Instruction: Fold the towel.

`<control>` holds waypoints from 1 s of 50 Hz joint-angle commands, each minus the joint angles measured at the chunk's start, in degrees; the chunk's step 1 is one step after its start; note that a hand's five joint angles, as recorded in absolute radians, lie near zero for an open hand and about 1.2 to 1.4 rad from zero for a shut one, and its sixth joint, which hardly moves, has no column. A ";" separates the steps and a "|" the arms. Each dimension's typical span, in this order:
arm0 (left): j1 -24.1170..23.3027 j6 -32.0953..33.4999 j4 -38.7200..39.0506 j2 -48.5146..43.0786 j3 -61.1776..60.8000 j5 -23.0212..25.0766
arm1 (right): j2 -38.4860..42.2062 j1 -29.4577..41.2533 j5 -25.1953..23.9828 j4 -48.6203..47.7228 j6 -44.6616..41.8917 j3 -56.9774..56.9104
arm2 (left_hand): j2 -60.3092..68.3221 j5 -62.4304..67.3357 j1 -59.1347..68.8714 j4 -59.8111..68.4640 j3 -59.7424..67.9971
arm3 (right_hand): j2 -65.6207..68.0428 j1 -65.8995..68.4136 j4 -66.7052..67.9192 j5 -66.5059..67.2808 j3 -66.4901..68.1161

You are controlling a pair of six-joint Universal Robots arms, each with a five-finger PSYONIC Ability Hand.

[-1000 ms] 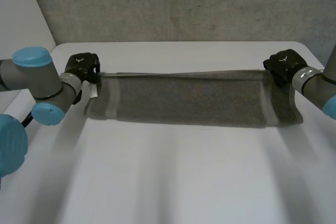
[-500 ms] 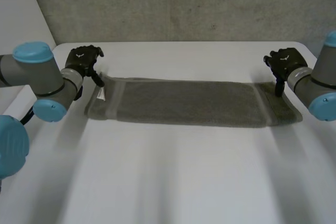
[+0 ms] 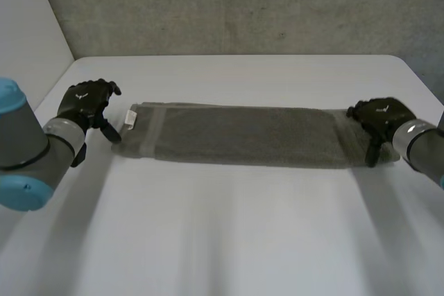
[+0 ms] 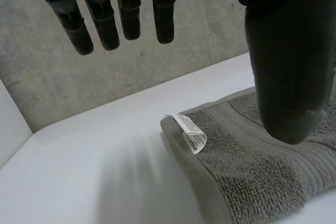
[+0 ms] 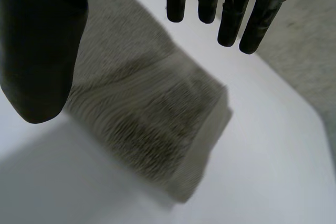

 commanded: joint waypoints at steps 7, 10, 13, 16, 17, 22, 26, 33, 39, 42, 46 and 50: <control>-0.01 -0.05 6.73 -0.25 -4.38 -0.19 | 5.43 -3.32 -1.93 -9.95 -0.99 0.40 | -3.02 -1.25 -3.74 -3.72 -3.18 | 12.48 12.95 11.64 12.79 12.09; -0.01 -0.14 6.82 -0.16 -4.38 -0.19 | 6.31 -3.76 -1.93 -11.02 -0.81 0.14 | -3.03 -1.25 -3.74 -3.73 -3.18 | 12.50 12.97 11.66 12.81 12.11; -0.01 -0.14 6.82 -0.07 -4.46 -0.19 | 7.45 -4.03 -1.93 -11.20 -1.16 -0.57 | -3.19 -1.42 -3.91 -3.89 -3.35 | 12.50 12.97 11.66 12.81 12.11; -0.01 -0.14 6.73 -0.16 -4.55 -0.19 | 7.89 -4.11 -1.93 -11.20 -1.43 -0.66 | -3.19 -1.42 -3.91 -3.89 -3.35 | 12.50 12.97 11.66 12.81 12.11; -0.10 -0.14 6.73 -0.16 -4.55 -0.11 | 8.33 -4.38 -1.93 -11.11 -1.95 -0.66 | -3.19 -1.42 -3.91 -3.89 -3.35 | 12.50 12.97 11.66 12.81 12.11; -0.10 -0.14 6.82 -0.33 -4.90 -0.11 | 8.86 -4.99 -1.75 -10.76 -3.62 -0.57 | -3.19 -1.42 -3.91 -3.89 -3.35 | 12.34 12.81 11.49 12.64 11.95; -0.19 -0.14 6.82 -0.25 -5.17 -0.11 | 8.69 -5.26 -1.58 -10.41 -3.62 -0.31 | -3.03 -1.25 -3.74 -3.73 -3.18 | 12.67 13.14 11.82 12.98 12.28; -0.19 -0.05 6.91 -0.25 -5.61 -0.11 | 8.68 -5.26 -1.66 -10.14 -3.62 0.04 | -3.19 -1.42 -3.91 -3.89 -3.35 | 45.47 45.94 44.62 45.78 45.08; -0.19 -0.05 6.91 -0.25 -5.61 -0.11 | 8.33 -5.69 -1.58 -9.97 -3.36 -0.22 | -3.19 -1.42 -3.91 -3.89 -3.35 | 66.27 66.74 65.42 66.58 65.88; -0.10 -0.14 6.91 -0.16 -5.61 -0.11 | 7.72 -7.62 -1.58 -9.97 -3.45 -0.39 | -3.19 -1.42 -3.91 -3.89 -3.35 | 66.27 66.74 65.42 66.58 65.88; -0.01 -0.14 6.91 -0.07 -5.61 -0.19 | 6.58 -10.88 -1.31 -9.79 -3.98 -1.19 | -3.19 -1.42 -3.91 -3.89 -3.35 | 66.27 66.74 65.42 66.58 65.88; -0.01 -0.23 6.90 0.02 -5.69 -0.19 | 6.05 -16.14 -0.70 -8.39 -6.16 -6.52 | -3.36 -1.59 -4.08 -4.06 -3.52 | 66.27 66.74 65.42 66.58 65.88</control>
